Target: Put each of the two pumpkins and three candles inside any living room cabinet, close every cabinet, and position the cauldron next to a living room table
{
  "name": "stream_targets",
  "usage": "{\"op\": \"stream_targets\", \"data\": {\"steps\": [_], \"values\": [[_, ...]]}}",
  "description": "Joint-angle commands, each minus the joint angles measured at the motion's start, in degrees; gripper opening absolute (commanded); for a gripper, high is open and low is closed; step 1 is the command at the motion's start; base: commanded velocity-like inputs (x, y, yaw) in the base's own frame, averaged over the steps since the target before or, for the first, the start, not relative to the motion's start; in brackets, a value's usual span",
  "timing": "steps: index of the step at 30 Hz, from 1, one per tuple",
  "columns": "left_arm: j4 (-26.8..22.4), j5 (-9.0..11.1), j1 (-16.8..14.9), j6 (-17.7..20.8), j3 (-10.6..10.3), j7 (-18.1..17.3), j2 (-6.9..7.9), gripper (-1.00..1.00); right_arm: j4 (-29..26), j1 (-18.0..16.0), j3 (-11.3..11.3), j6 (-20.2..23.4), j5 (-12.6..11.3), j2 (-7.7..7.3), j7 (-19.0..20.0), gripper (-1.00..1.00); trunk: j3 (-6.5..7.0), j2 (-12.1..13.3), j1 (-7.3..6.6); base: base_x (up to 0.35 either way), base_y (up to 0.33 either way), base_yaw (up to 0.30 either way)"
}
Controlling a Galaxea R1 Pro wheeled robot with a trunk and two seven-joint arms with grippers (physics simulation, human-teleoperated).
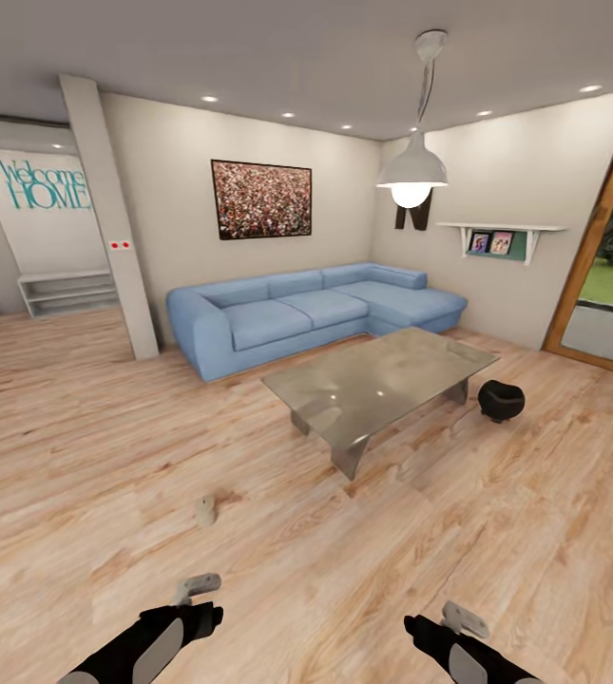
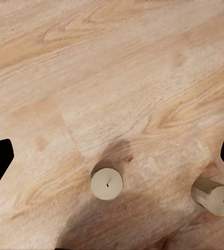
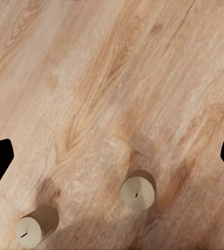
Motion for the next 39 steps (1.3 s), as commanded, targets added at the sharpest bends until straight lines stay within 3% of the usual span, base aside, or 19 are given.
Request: {"op": "stream_targets", "data": {"steps": [1,12,30,39], "values": [[-0.2,0.6,0.0,0.2,-0.5,0.5,0.08,1.0,0.0,0.0,0.4,0.1,-0.5,-0.03,0.0,1.0,-0.06,0.0,0.01,0.025,-0.006,-0.031],[-0.2,0.6,-0.1,0.2,-0.5,0.5,0.08,1.0,0.0,0.0,0.4,0.1,-0.5,-0.03,0.1,1.0,-0.06,0.0,0.01,0.01,0.054,-0.164],[-0.2,0.5,-0.1,0.2,-0.5,0.5,0.08,1.0,0.0,0.0,0.4,0.0,-0.5,-0.03,0.0,1.0,-0.06,0.0,0.01,0.032,0.036,-0.02],[-0.2,0.6,0.0,0.2,-0.5,0.5,0.08,1.0,0.0,0.0,0.4,0.0,-0.5,-0.03,0.0,1.0,-0.06,0.0,0.01,0.002,0.003,-0.165]]}}
